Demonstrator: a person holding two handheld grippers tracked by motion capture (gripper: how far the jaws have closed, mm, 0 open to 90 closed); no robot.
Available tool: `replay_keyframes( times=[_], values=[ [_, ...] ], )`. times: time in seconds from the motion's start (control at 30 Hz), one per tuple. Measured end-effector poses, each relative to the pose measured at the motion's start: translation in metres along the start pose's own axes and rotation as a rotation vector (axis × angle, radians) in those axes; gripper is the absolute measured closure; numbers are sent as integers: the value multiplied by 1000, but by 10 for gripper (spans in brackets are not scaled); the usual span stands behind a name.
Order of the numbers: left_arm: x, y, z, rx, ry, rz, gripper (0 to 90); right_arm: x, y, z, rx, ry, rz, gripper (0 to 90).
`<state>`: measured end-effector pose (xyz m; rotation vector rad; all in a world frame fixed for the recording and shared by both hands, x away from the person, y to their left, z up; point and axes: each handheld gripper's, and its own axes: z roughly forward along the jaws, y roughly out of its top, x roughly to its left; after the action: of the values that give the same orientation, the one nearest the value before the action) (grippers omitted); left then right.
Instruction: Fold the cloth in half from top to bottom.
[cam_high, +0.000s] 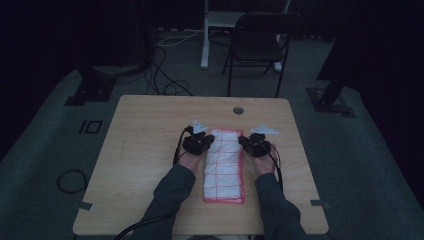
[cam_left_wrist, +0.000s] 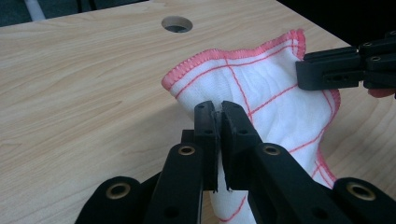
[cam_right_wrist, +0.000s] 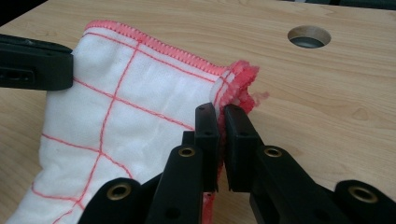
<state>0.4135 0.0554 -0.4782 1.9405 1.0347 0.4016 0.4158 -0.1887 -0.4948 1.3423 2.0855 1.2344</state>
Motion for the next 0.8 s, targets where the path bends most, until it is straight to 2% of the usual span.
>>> replay_keyframes(
  times=[0.5,0.8],
  values=[
    [-9,-7,-17,-22,-25,6,862,7,-8,-15,-16,16,-3,857],
    [-15,-15,-27,-33,-38,2,862,12,-10,-24,-15,26,-29,857]
  ],
)
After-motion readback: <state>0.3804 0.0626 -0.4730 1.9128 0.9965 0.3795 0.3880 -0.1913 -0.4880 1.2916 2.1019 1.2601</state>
